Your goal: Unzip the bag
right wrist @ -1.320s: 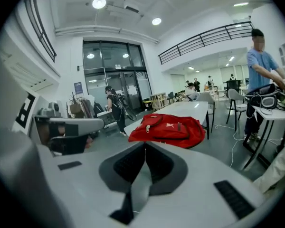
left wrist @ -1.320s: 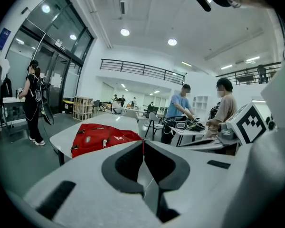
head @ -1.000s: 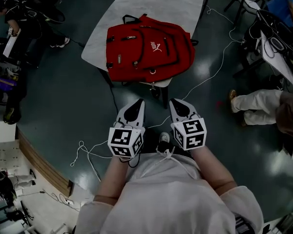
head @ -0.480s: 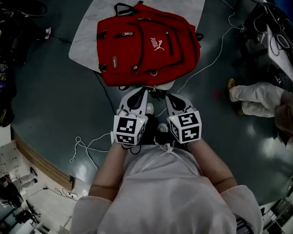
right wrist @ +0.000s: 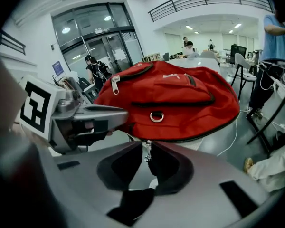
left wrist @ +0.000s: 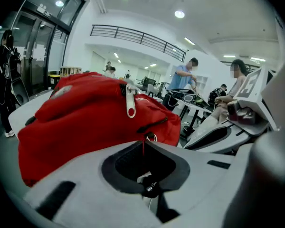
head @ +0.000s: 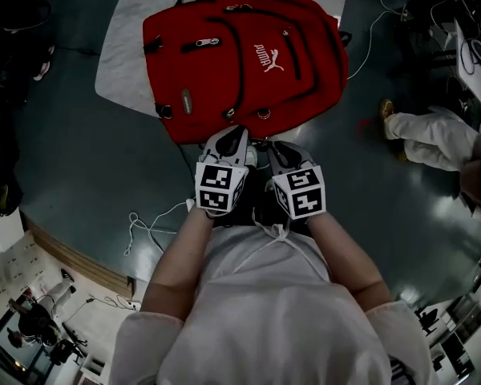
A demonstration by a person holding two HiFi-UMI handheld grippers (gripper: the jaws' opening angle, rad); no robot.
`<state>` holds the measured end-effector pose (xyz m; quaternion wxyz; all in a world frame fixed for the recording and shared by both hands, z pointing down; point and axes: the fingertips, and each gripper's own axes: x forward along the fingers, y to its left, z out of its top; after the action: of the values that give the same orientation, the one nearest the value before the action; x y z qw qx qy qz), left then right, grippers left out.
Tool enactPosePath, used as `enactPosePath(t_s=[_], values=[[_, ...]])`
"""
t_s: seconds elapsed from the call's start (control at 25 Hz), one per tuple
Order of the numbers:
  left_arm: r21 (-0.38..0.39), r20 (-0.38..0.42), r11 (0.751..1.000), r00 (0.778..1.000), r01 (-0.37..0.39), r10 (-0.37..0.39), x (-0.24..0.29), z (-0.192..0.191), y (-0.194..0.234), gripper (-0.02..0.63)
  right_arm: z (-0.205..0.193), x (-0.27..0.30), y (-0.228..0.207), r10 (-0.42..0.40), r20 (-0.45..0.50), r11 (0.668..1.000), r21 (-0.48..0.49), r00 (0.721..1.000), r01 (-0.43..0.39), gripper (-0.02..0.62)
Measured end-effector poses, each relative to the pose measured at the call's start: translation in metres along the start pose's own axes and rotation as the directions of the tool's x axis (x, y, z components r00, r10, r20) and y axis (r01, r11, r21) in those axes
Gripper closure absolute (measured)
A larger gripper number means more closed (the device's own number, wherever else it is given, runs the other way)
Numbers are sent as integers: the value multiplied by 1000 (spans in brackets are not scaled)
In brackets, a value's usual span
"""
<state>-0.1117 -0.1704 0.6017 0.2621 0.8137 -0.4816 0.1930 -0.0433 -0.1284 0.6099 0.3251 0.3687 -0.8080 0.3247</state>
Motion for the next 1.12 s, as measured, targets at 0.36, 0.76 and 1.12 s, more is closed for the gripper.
enactPosePath(t_s=[0.36,0.76,1.12], values=[[35,-33,999,999,6,-4,24,-9,20,581,-10,38,-1,-63,-59,996,53,996,66,488],[51,-30,998,999,20,-19,26,-16,17,581,-6,41,-3,-163,-112,976,-162,980,144,541],[48,-37,998,999,38,-36,25,-12,19,583,-12,41,0,-88,-145,995,-57,986,80,568]])
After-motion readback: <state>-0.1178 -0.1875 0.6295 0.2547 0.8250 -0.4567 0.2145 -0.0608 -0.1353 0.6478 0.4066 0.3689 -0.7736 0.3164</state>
